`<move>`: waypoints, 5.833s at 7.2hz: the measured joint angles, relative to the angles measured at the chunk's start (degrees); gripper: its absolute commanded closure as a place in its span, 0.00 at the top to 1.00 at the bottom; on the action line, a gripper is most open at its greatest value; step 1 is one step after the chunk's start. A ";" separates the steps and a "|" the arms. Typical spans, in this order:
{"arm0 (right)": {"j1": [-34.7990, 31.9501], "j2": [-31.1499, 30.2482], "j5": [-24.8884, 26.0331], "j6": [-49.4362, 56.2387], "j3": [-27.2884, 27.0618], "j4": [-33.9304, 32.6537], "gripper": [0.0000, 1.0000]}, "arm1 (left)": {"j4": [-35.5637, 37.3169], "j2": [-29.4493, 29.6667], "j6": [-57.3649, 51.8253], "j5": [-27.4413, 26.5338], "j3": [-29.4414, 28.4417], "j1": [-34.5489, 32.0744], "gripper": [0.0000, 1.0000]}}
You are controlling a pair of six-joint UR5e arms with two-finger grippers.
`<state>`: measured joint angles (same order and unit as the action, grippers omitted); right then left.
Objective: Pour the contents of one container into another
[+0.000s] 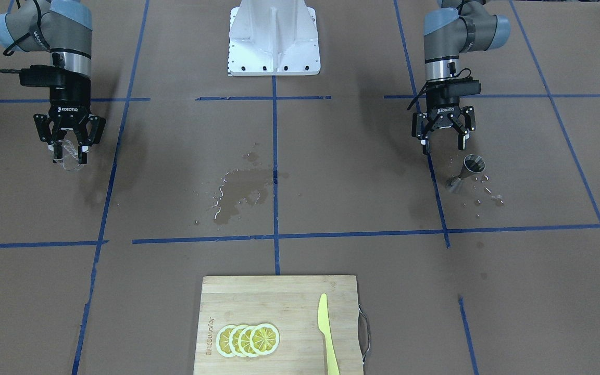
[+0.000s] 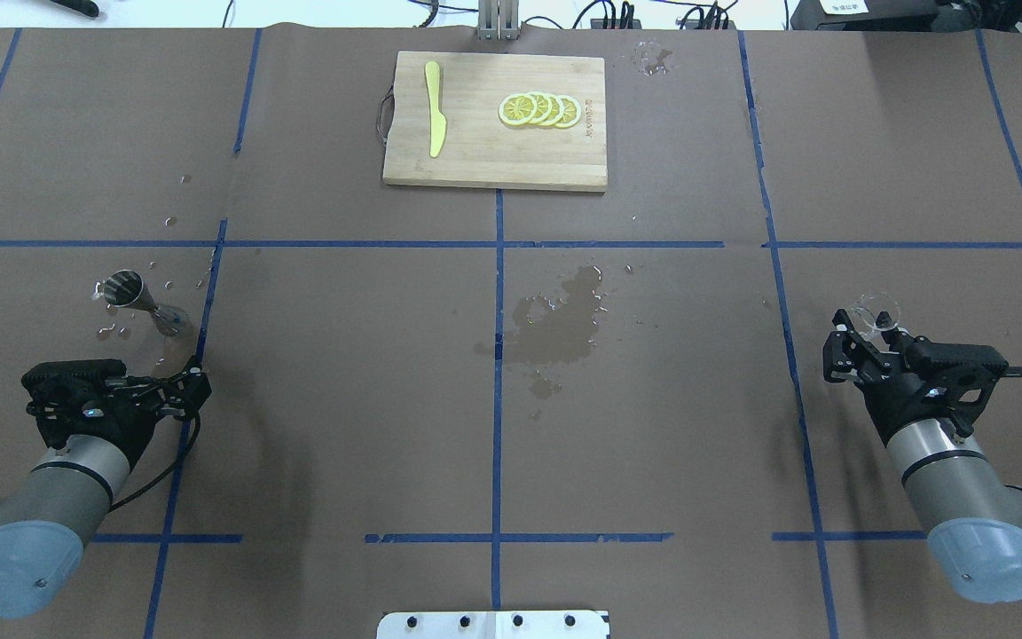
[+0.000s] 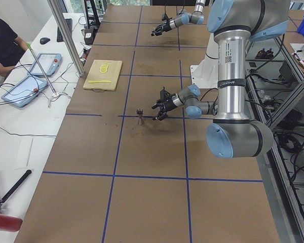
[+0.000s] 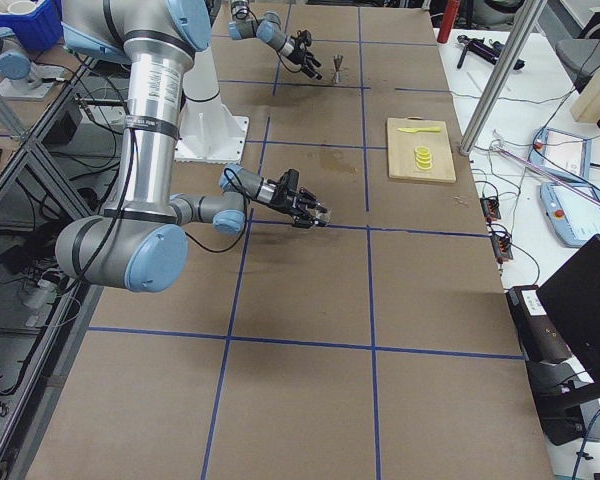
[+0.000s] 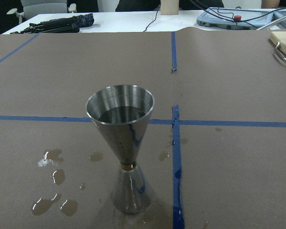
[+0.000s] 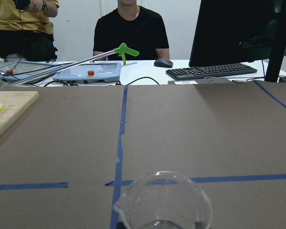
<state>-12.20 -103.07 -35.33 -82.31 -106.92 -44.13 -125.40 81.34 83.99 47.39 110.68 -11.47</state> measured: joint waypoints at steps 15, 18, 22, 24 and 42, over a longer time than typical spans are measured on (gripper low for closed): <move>6.64 4.25 7.06 -5.16 10.15 2.47 1.00 | 0.16 -7.94 -9.45 13.80 16.60 -0.78 1.00; 6.62 3.15 6.34 -3.05 8.43 2.55 1.00 | 0.26 -7.89 -11.28 18.81 19.24 -2.87 1.00; 10.77 -5.94 3.01 -2.53 -0.76 2.62 1.00 | 3.98 -7.64 -18.51 30.84 24.35 -10.39 1.00; 14.46 -8.02 2.67 -2.58 -2.32 2.59 1.00 | 11.35 -5.16 -27.42 41.67 27.60 -19.96 1.00; -63.79 8.58 -89.68 72.19 -12.70 -43.03 1.00 | 20.89 20.74 -83.11 78.67 -14.66 -69.12 1.00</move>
<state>-75.99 -94.49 -125.01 -10.12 -119.62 -87.16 -104.51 102.08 0.88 126.06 96.02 -80.58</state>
